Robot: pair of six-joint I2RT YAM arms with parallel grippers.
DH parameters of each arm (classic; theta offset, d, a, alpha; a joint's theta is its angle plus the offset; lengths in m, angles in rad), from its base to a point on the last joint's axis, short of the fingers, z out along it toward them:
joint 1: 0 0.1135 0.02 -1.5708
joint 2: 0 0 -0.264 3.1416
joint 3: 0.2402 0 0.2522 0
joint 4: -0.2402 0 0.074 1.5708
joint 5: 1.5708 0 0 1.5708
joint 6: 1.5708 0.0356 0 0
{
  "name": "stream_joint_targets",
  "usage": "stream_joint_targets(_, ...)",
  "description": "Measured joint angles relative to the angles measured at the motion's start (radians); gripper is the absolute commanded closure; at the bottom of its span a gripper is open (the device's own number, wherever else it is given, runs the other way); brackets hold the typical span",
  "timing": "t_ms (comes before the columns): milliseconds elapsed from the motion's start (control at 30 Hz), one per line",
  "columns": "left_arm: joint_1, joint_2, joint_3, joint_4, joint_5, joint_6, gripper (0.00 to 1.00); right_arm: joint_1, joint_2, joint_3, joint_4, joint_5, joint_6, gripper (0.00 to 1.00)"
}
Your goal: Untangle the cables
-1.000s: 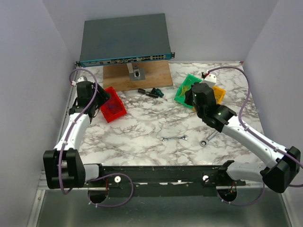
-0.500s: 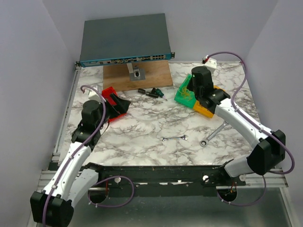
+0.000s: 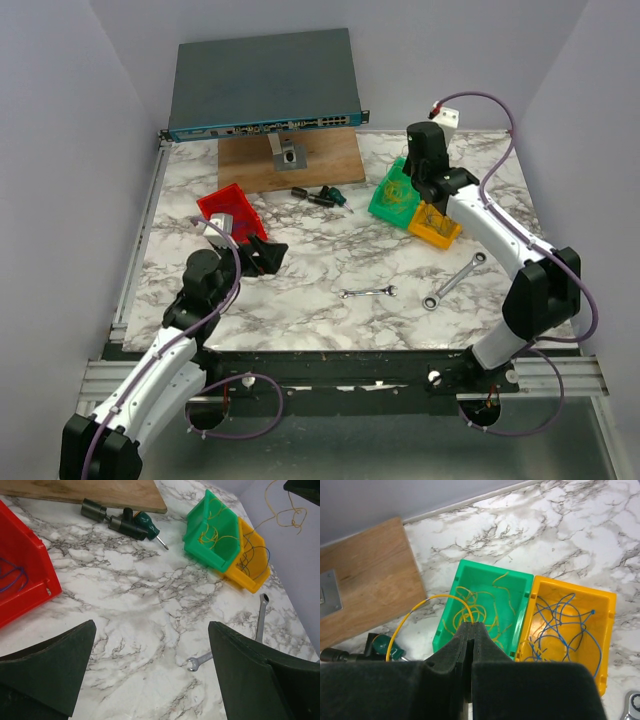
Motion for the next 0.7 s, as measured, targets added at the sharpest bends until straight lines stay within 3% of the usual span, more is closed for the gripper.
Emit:
stream_joint_targets(200, -0.004, 0.011, -0.045, 0.090, -0.002, 0.056, 0.01, -0.028, 0.013, 0.014, -0.001, 0.002, -0.034, 0.99)
stream_joint_targets(533, -0.006, 0.055, -0.050, 0.140, -0.001, 0.097, 0.01, -0.034, 0.190, 0.097, 0.001, 0.009, -0.064, 0.99)
stream_joint_targets(700, -0.009, 0.048, -0.056, 0.150, -0.002, 0.102, 0.01, -0.034, 0.245, 0.096, 0.021, -0.096, -0.074, 0.99)
